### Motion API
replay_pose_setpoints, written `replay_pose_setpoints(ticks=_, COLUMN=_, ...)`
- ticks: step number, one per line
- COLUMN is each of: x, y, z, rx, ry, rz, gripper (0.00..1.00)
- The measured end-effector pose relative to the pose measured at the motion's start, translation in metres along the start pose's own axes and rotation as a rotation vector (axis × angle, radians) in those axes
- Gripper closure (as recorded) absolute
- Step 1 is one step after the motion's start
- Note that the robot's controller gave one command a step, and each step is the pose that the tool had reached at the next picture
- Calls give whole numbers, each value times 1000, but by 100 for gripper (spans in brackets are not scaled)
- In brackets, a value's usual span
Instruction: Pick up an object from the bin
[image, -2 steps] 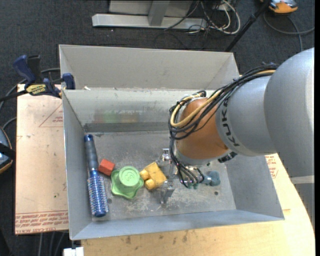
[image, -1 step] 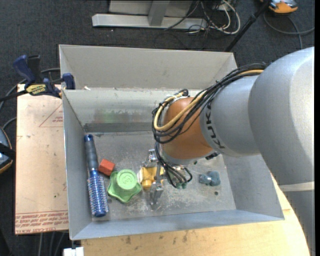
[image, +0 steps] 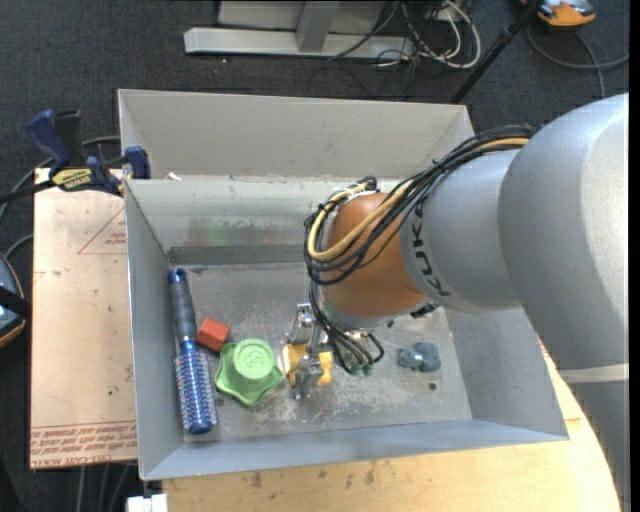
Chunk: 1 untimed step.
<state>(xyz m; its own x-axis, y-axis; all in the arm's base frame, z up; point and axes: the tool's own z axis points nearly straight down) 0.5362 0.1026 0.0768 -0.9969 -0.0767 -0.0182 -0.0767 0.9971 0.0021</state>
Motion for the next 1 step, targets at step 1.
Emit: replay_pose_setpoints(ticks=1, x=-50, y=-23, z=2, rx=-5, ry=18, rz=16, gripper=100)
